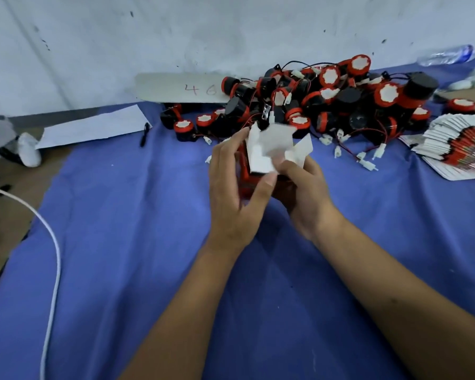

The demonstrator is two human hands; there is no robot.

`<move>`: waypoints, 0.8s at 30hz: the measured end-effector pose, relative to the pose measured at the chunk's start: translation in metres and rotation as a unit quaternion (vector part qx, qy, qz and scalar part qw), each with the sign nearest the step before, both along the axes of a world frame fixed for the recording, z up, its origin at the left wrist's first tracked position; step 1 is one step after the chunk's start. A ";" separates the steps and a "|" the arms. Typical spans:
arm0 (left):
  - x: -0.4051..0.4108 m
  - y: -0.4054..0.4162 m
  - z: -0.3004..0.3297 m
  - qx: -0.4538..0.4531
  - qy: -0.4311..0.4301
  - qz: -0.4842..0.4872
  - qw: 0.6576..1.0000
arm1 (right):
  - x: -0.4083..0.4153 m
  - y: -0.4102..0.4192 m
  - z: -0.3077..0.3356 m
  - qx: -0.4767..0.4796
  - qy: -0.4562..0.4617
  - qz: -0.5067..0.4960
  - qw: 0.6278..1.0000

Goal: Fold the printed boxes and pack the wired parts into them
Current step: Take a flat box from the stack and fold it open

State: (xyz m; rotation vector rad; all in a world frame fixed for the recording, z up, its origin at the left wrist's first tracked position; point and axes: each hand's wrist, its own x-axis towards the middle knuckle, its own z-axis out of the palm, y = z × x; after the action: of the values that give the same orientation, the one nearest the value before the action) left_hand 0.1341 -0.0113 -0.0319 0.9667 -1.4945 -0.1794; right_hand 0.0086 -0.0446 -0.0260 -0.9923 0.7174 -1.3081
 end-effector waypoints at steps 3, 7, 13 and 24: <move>-0.001 0.001 0.003 -0.012 0.001 0.008 1.000 | 0.001 -0.001 -0.001 -0.063 0.064 -0.010 0.996; 0.002 -0.003 -0.002 0.029 0.001 0.050 0.998 | 0.003 0.003 -0.004 -0.181 0.172 -0.009 0.968; 0.018 -0.007 -0.008 0.080 -0.083 0.072 0.991 | 0.004 0.008 -0.008 -0.201 0.296 0.044 0.933; 0.002 -0.005 -0.007 0.098 -0.060 0.117 0.986 | 0.009 0.009 -0.007 -0.206 0.203 0.036 0.957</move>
State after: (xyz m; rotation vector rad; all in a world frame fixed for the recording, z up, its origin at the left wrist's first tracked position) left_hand 0.1361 -0.0158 -0.0389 1.3233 -1.4773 -0.1003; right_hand 0.0174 -0.0358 -0.0329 -1.6430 0.7186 -1.2254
